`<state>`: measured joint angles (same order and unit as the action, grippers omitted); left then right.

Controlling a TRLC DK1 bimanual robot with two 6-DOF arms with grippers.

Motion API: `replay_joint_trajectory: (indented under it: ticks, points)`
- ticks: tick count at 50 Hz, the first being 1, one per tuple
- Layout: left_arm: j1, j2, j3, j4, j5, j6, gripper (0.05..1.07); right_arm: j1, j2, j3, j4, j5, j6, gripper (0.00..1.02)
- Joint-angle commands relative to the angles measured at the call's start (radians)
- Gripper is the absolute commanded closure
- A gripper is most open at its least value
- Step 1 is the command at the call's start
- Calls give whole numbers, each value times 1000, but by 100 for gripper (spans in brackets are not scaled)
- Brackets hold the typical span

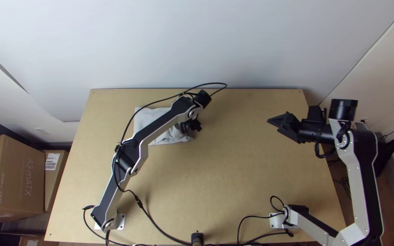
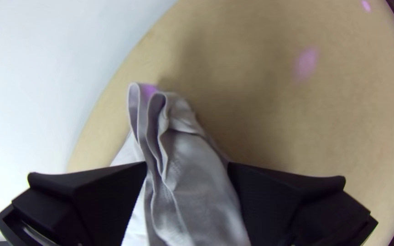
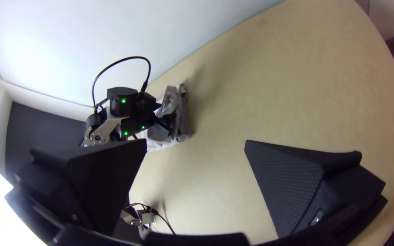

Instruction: Fold the t-shirt

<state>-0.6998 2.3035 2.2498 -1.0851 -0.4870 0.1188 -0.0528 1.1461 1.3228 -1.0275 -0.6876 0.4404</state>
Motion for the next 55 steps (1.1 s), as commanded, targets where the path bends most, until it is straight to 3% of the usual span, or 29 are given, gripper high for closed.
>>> replay_joint_trajectory:
  ticks: [1,8,15,17,19,22,29,45,55]
  points:
    - [-9,-23,56,17,-1,-45,10,93,64,-27,55,25,32,3]
    - [19,-72,57,16,10,-80,10,257,164,-34,124,76,34,3]
    - [98,-150,54,7,45,-131,10,347,231,-48,231,97,27,3]
    - [125,-179,53,-6,82,-145,10,344,242,-71,279,95,41,3]
    - [152,-207,53,-18,110,-157,10,364,265,-119,362,91,100,3]
    - [183,-251,51,-47,145,-171,10,403,300,-155,452,94,110,3]
    - [241,-360,-1,-84,203,-197,10,490,386,-102,466,100,104,3]
    - [312,-541,-56,-139,255,-260,10,562,672,75,454,100,6,3]
    - [372,-624,-87,-176,274,-269,10,587,834,274,454,100,4,3]
